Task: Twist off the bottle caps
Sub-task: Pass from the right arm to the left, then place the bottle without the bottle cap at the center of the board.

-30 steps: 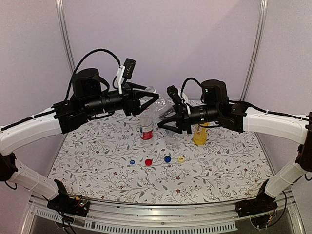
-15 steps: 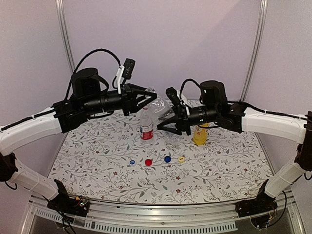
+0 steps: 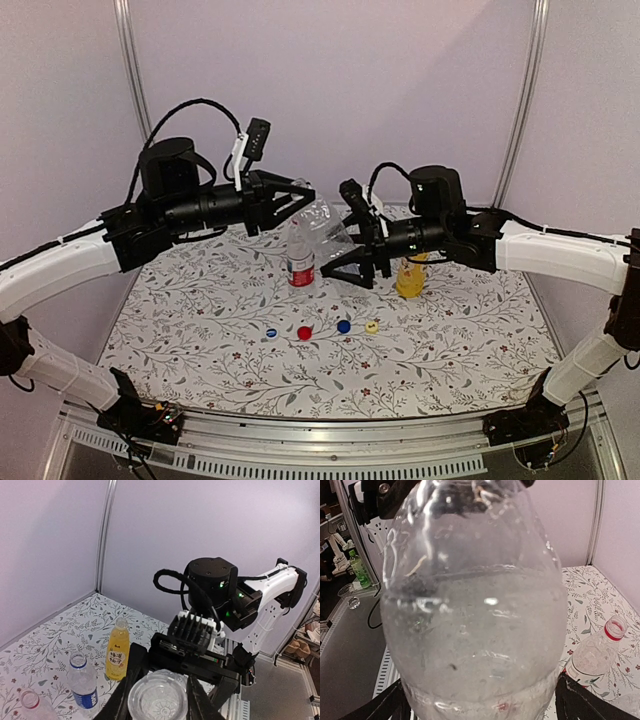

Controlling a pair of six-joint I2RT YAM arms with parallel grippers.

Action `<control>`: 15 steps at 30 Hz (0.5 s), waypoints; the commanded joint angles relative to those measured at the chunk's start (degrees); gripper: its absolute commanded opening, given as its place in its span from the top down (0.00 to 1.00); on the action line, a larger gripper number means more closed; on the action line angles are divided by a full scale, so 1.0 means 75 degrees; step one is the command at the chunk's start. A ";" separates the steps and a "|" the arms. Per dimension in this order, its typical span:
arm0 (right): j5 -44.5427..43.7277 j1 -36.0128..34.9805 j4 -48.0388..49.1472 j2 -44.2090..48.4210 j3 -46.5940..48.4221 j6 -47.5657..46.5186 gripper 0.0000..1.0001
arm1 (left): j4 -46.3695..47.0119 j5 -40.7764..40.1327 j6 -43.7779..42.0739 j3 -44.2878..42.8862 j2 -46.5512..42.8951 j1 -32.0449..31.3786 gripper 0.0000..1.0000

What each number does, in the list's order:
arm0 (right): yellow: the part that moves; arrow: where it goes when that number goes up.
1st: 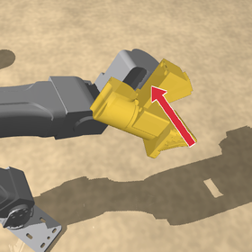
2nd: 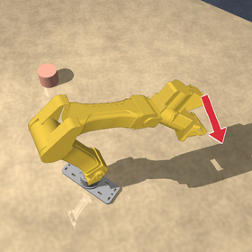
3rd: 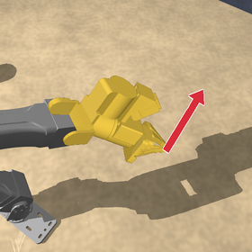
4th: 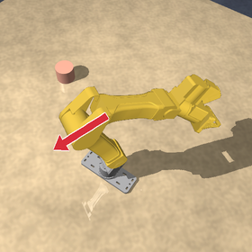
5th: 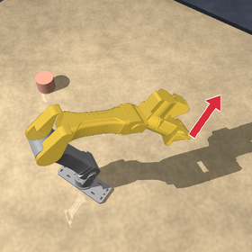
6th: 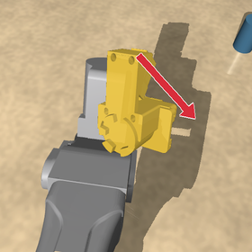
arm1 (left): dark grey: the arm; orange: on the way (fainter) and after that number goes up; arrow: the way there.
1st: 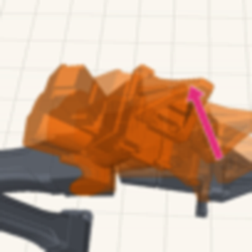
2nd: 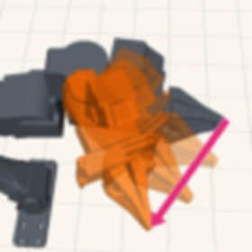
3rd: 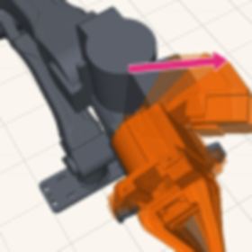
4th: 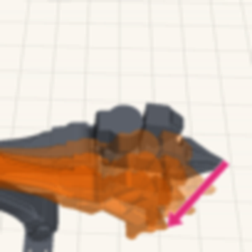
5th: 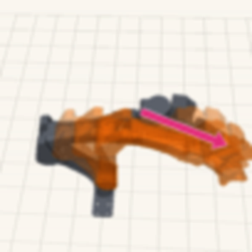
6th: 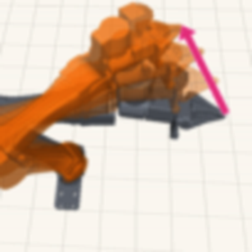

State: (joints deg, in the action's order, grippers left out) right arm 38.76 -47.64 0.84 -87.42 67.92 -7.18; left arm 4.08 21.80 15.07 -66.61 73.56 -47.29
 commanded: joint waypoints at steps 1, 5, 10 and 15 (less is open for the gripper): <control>-0.0225 -0.0031 -0.0012 0.0247 0.0013 0.0008 0.01 | -0.0756 -0.0598 -0.0325 -0.0139 -0.0540 0.0153 1.00; -0.0576 -0.0027 -0.0053 0.0524 -0.0150 -0.0036 0.01 | -0.1647 -0.1628 -0.0643 -0.0062 -0.0962 0.0213 1.00; -0.1002 -0.0013 -0.0100 0.0675 -0.0221 -0.0039 0.01 | -0.2347 -0.3174 -0.0858 0.0250 -0.1397 0.0283 1.00; -0.1095 -0.0015 -0.0086 0.0689 -0.0260 0.0006 0.01 | -0.2451 -0.4806 -0.1114 0.0671 -0.1508 0.0391 1.00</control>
State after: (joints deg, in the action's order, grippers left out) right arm 32.73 -47.64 0.43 -83.37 66.98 -7.35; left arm -11.09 -1.04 9.41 -64.31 62.26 -45.67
